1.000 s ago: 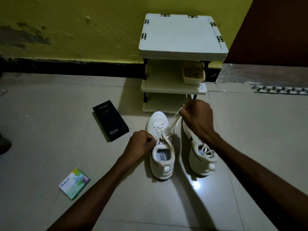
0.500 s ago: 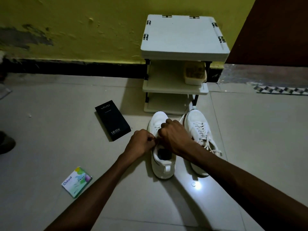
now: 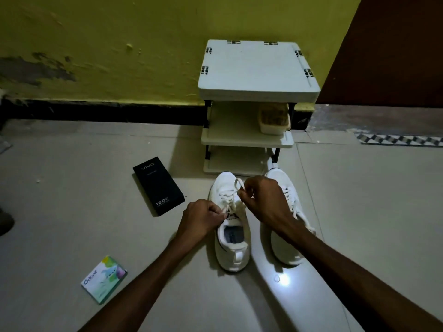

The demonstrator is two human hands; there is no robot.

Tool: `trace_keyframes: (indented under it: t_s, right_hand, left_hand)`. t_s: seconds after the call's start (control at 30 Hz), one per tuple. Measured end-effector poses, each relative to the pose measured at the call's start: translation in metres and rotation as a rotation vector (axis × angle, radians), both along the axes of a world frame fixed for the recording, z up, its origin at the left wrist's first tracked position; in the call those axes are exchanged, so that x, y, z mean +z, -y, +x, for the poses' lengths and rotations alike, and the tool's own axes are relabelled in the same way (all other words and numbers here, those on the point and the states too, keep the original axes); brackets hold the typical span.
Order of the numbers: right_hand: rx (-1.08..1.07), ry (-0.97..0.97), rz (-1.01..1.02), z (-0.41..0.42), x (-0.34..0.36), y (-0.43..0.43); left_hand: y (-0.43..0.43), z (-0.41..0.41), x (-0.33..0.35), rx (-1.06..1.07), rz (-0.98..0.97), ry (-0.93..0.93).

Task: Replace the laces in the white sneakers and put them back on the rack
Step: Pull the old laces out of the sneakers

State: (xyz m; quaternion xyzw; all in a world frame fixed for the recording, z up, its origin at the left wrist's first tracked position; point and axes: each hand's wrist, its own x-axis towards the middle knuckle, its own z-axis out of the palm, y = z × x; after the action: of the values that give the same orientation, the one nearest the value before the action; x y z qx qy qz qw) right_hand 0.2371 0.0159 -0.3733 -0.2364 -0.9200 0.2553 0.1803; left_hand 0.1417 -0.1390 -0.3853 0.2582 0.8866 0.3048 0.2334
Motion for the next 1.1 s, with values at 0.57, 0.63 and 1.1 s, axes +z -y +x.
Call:
trace_keyframes:
  t_s: [0.57,0.63,1.1]
  right_hand:
    - [-0.329,-0.207,-0.363,-0.002,0.020,0.000]
    - [-0.369,-0.200,-0.331,0.000,0.019,0.003]
    - [-0.319,-0.110,-0.657,-0.006,0.024,-0.006]
  left_hand:
    - [-0.004,0.002,-0.001,-0.019,-0.012,-0.095]
    - [-0.005,0.001,-0.001,0.006,-0.029,-0.069]
    - [-0.008,0.003,0.007,-0.110,-0.050,-0.057]
